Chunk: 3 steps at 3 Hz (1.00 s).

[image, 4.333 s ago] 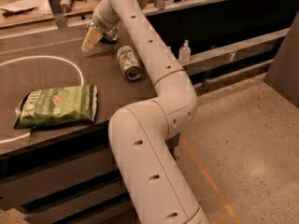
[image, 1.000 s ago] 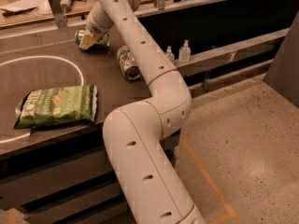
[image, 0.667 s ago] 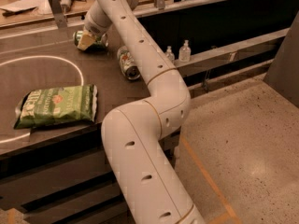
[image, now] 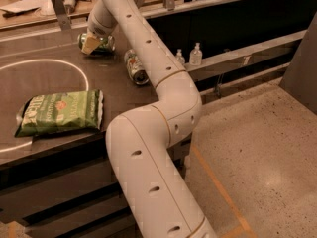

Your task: Place green can upright

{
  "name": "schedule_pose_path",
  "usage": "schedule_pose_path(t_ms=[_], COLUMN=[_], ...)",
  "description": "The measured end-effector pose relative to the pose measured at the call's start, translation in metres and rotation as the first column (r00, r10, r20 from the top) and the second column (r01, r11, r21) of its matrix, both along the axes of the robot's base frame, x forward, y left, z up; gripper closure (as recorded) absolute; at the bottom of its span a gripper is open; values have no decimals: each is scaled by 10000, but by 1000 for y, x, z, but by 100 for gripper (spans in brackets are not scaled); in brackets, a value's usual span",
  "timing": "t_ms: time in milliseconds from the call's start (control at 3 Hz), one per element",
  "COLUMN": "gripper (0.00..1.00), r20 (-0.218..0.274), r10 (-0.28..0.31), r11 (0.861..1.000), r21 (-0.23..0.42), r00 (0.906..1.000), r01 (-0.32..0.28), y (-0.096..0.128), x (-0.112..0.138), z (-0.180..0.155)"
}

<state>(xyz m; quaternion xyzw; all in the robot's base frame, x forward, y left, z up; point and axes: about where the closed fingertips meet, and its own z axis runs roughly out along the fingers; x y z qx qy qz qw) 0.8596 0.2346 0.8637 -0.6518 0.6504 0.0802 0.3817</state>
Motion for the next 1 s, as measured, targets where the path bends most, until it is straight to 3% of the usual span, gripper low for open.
schedule_pose_path(t_ms=[1000], gripper=[45], r20=[-168], r10=[175], r11=[9981], r21=[-590], r00=[9997], r01=[-185], y=[-2], x=[-8], z=[-8])
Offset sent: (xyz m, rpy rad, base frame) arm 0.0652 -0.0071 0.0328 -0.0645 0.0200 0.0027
